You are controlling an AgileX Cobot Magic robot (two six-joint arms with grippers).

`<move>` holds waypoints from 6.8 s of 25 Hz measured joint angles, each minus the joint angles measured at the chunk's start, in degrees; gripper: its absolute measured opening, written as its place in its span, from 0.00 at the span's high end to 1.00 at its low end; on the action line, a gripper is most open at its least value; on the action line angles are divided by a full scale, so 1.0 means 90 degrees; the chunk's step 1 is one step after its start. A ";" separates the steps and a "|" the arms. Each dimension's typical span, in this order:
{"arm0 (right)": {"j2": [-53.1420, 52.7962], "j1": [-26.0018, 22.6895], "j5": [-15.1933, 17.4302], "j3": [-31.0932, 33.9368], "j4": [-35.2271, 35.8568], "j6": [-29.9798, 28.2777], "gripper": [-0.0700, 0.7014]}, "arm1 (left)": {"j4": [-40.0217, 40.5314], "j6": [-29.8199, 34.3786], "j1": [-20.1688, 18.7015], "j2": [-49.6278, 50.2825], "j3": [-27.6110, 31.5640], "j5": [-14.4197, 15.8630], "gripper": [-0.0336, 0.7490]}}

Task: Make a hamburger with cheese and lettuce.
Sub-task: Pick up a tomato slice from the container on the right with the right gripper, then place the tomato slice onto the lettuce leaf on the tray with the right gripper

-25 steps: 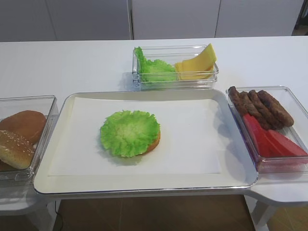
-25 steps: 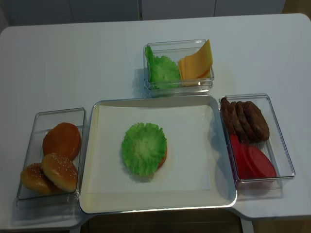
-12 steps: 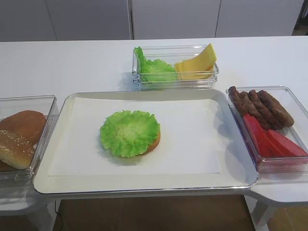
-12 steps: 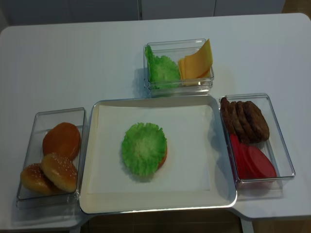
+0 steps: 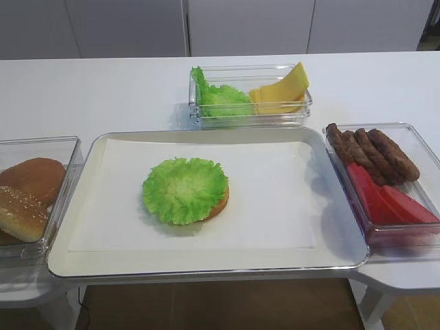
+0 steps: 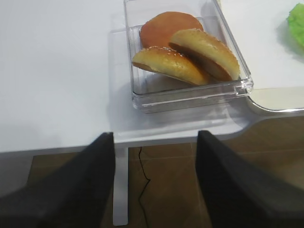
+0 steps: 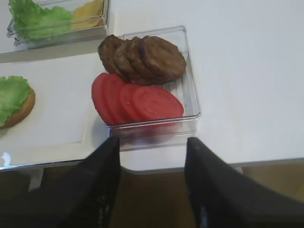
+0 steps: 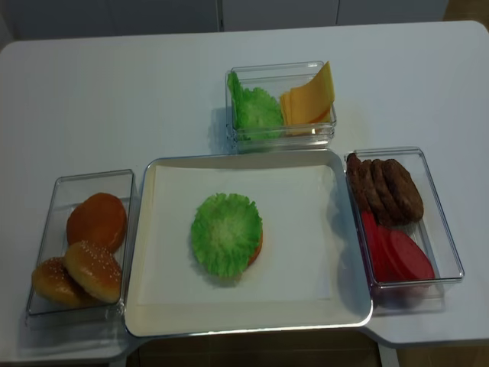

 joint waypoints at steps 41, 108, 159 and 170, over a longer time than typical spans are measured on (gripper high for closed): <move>0.6749 0.4463 -0.0408 -0.2115 -0.2684 0.3002 0.51 | 0.0000 0.0000 0.0000 0.0000 0.0000 0.0000 0.44; 0.7975 0.4545 -0.0549 -0.2409 -0.3736 0.3227 0.77 | 0.0000 0.0000 0.0000 0.0000 0.0000 0.0000 0.44; 0.6577 0.4545 -0.0420 -0.2518 -0.3706 0.3662 0.83 | 0.0000 0.0000 0.0000 0.0000 0.0000 0.0000 0.44; 0.6539 0.4545 -0.0153 -0.3421 -0.3525 0.3536 0.83 | 0.0000 0.0000 0.0000 0.0000 0.0000 0.0000 0.44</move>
